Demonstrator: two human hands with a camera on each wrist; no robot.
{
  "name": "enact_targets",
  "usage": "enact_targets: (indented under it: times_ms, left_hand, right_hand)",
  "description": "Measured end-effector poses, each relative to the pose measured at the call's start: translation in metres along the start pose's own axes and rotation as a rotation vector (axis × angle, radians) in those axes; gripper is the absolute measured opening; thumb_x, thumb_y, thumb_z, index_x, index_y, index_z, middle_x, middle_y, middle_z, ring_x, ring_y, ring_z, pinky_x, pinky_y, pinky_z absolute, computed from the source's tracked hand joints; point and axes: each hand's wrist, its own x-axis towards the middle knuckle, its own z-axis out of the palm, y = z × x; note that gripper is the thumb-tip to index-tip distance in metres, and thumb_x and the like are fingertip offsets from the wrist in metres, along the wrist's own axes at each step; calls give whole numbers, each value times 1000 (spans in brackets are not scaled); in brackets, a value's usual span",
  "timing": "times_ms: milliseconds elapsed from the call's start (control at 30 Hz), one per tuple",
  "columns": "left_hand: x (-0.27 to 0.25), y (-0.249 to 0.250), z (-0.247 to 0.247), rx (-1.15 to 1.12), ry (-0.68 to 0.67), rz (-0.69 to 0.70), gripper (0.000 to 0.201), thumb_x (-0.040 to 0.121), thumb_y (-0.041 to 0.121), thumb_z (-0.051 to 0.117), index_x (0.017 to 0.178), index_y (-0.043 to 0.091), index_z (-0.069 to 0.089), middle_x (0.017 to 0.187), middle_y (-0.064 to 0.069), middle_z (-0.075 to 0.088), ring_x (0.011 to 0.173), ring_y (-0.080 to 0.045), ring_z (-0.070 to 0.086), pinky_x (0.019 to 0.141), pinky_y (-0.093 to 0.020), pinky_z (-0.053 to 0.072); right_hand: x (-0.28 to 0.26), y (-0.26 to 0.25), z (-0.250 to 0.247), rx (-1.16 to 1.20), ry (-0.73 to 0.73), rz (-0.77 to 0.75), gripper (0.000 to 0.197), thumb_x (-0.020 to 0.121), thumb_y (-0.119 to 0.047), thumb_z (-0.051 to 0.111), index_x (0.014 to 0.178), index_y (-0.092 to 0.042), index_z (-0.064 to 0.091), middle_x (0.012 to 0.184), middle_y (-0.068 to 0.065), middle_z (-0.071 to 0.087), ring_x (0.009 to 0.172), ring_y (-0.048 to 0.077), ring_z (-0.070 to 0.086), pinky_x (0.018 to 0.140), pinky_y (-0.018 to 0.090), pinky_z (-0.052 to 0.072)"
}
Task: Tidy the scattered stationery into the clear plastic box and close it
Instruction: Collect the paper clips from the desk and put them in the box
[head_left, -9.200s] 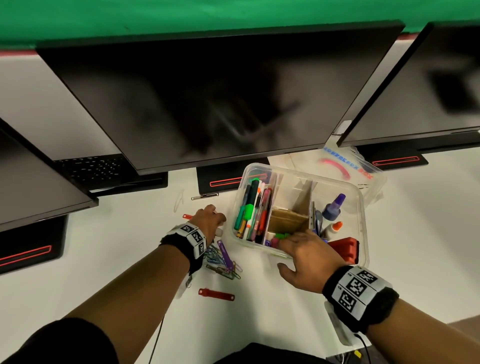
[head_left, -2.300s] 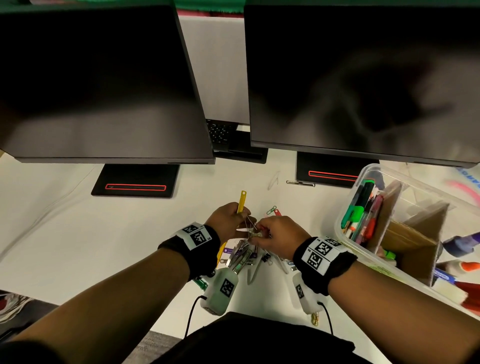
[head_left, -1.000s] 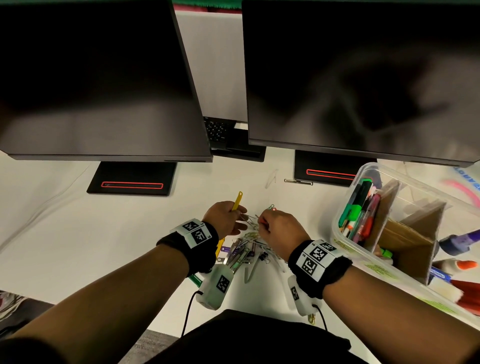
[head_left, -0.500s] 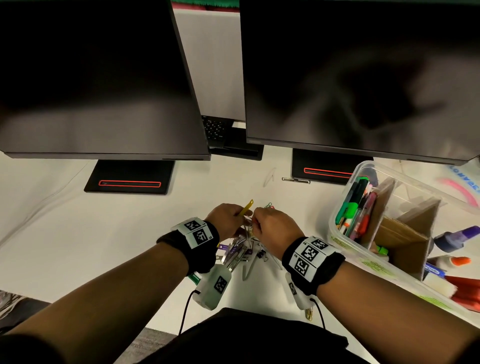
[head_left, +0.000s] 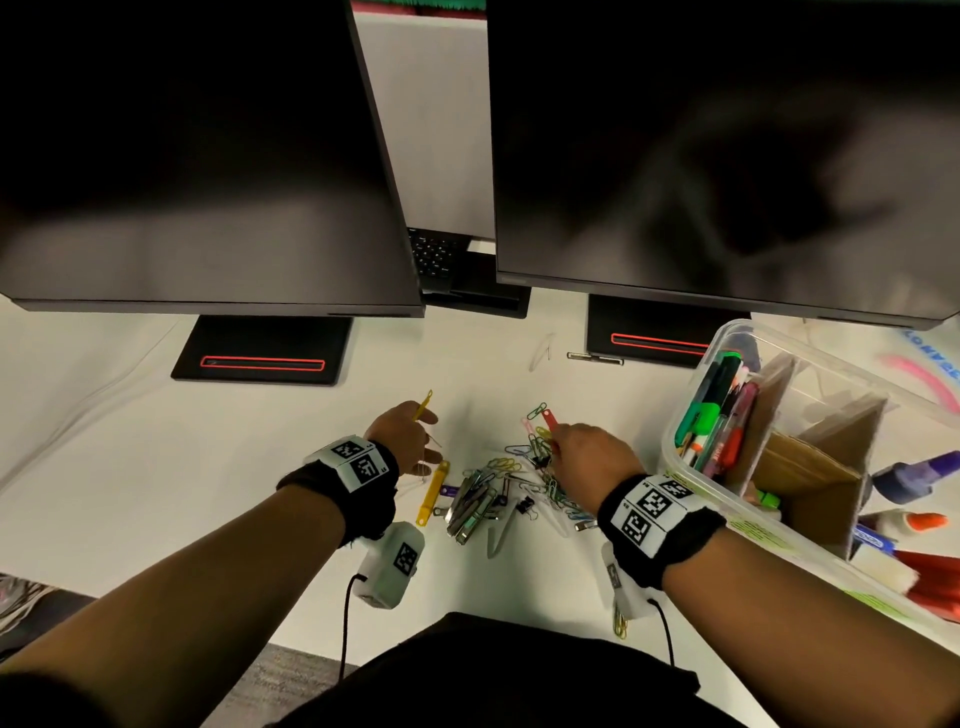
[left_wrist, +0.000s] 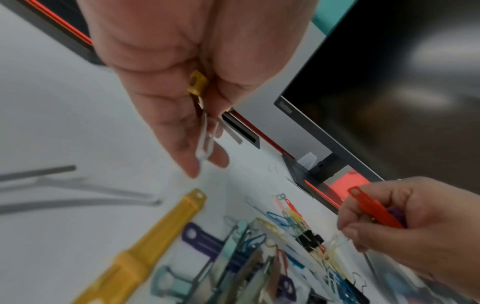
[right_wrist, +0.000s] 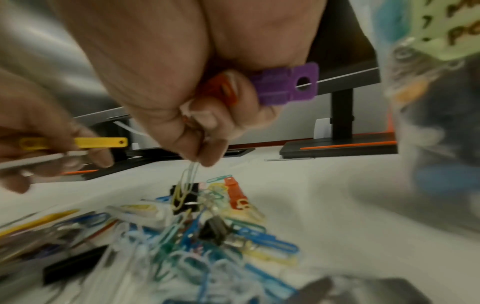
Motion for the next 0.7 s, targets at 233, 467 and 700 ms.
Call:
enact_targets:
  times_ms: [233, 467, 700]
  left_hand:
    - [4, -11, -4, 209, -23, 64, 38, 89, -9, 28, 70, 13, 53, 65, -5, 44, 36, -10, 36, 35, -16, 25]
    - [-6, -19, -1, 539, -97, 102, 29, 93, -3, 31, 82, 17, 48, 72, -2, 45, 64, -23, 47, 51, -21, 31]
    - [-15, -31, 1, 818, -63, 180, 21, 97, 21, 38, 114, 13, 48, 103, -9, 61, 83, -23, 51, 77, -29, 41]
  right_hand:
    - [4, 4, -2, 103, 74, -92, 28, 92, -17, 46, 117, -12, 59, 113, 10, 61, 105, 28, 57, 85, 32, 46]
    - [-9, -27, 20, -81, -286, -505, 27, 91, -28, 55, 116, -23, 63, 114, 3, 57, 105, 23, 57, 83, 33, 46]
    - [-6, -36, 43, -216, -330, -554, 26, 94, -18, 48, 116, -15, 61, 116, 8, 54, 100, 30, 59, 77, 38, 51]
